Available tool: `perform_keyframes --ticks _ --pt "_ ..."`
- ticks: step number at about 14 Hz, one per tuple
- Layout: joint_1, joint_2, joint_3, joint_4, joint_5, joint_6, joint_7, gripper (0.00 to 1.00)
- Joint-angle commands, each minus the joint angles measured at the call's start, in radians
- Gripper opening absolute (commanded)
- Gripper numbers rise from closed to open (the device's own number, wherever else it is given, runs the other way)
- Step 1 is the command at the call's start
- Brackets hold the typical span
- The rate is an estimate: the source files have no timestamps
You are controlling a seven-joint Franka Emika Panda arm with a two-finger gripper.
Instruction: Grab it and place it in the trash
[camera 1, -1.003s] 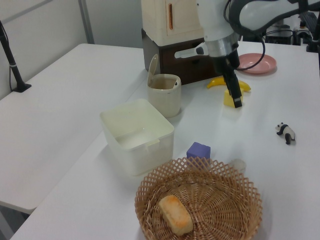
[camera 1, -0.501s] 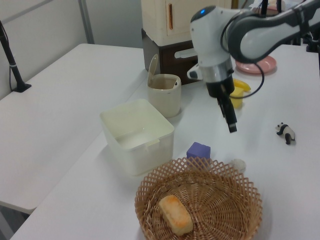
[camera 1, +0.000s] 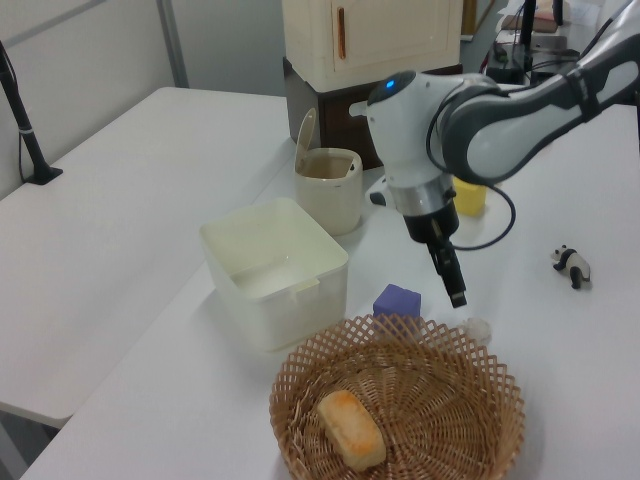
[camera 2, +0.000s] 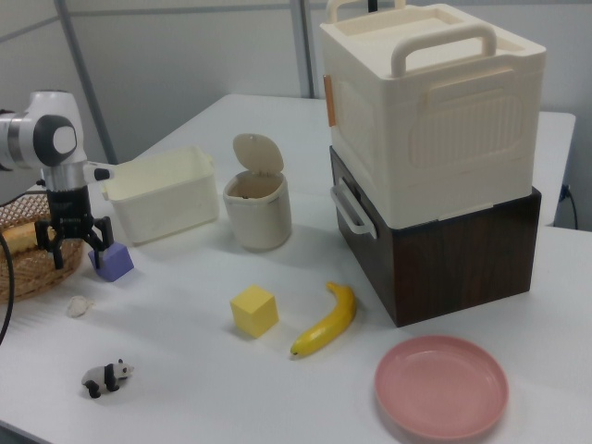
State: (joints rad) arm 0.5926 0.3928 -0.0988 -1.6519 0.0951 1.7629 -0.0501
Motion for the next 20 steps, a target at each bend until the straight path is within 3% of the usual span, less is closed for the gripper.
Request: perform_keyframes --ticks 1,6,11,14,16,20 --pt "0.03 0.024 -0.013 -0.028 0.011 0.058 0.001 0.86" --pt "0.038 0.069 -0.013 -0.054 0.008 0.059 -0.059 0.74" --pt "0.056 0.069 -0.015 -0.086 0.006 0.059 -0.085 0.71" --pt "0.068 0.069 -0.015 -0.094 0.006 0.058 -0.117 0.58" --pt "0.067 0.067 -0.015 -0.094 0.006 0.053 -0.148 0.39" --pt "0.055 0.049 -0.016 -0.092 0.005 0.038 -0.174 0.21"
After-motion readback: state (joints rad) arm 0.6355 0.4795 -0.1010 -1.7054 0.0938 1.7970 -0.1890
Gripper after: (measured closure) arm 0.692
